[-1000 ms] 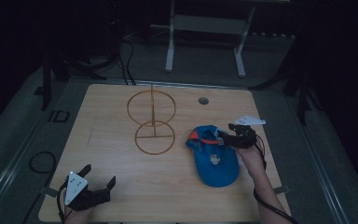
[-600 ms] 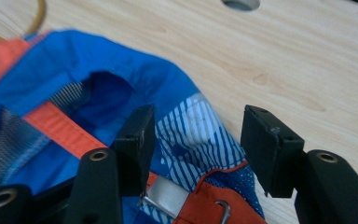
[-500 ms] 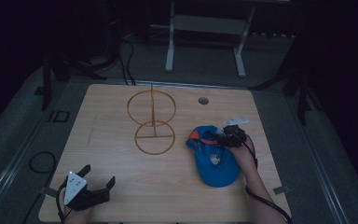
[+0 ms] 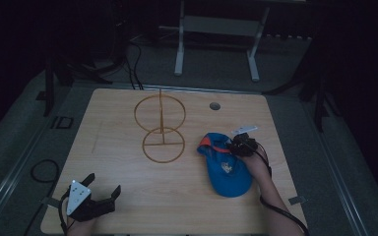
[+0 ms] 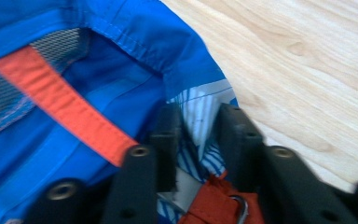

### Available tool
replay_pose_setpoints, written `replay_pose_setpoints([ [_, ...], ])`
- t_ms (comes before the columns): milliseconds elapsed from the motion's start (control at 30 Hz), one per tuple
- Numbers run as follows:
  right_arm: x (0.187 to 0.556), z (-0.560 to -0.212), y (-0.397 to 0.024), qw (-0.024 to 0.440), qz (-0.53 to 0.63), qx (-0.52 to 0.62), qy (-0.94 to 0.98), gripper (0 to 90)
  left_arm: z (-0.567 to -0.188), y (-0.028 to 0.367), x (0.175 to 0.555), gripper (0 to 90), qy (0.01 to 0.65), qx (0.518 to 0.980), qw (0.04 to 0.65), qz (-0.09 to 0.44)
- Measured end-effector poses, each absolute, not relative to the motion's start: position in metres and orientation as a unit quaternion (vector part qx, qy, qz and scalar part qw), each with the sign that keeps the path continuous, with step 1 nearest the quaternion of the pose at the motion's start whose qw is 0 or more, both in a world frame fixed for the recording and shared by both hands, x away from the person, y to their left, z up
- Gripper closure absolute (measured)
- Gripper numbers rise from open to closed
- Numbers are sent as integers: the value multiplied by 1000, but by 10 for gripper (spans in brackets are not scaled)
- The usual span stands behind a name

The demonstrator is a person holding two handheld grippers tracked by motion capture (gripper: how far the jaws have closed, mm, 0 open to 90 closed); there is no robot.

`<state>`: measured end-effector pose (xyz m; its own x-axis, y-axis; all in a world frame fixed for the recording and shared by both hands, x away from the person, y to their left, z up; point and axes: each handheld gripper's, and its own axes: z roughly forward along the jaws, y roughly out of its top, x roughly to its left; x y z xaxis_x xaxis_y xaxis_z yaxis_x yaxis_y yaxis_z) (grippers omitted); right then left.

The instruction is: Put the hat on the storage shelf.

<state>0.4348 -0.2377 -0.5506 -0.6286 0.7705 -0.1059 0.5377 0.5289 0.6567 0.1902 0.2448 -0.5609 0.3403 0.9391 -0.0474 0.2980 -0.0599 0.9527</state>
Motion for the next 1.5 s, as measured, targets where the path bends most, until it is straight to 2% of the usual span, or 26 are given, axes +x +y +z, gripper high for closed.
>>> replay_pose_setpoints([
  [33,435,-551,-238,196,297,384,852,786,-561,245,190,14,475,652,494,324],
  [133,433,-550,-234,195,288,381,857,890,-561,245,190,14,474,653,493,324],
  [267,432,-547,-233,197,287,393,851,900,-561,244,190,14,472,656,494,321],
  [733,406,-503,-241,219,362,384,821,900,-560,241,190,14,468,663,489,321],
  [1300,362,-417,-235,266,444,328,791,900,-558,237,190,14,461,669,491,314],
  [1500,351,-392,-236,276,461,312,784,900,-550,227,190,14,467,670,505,279],
])
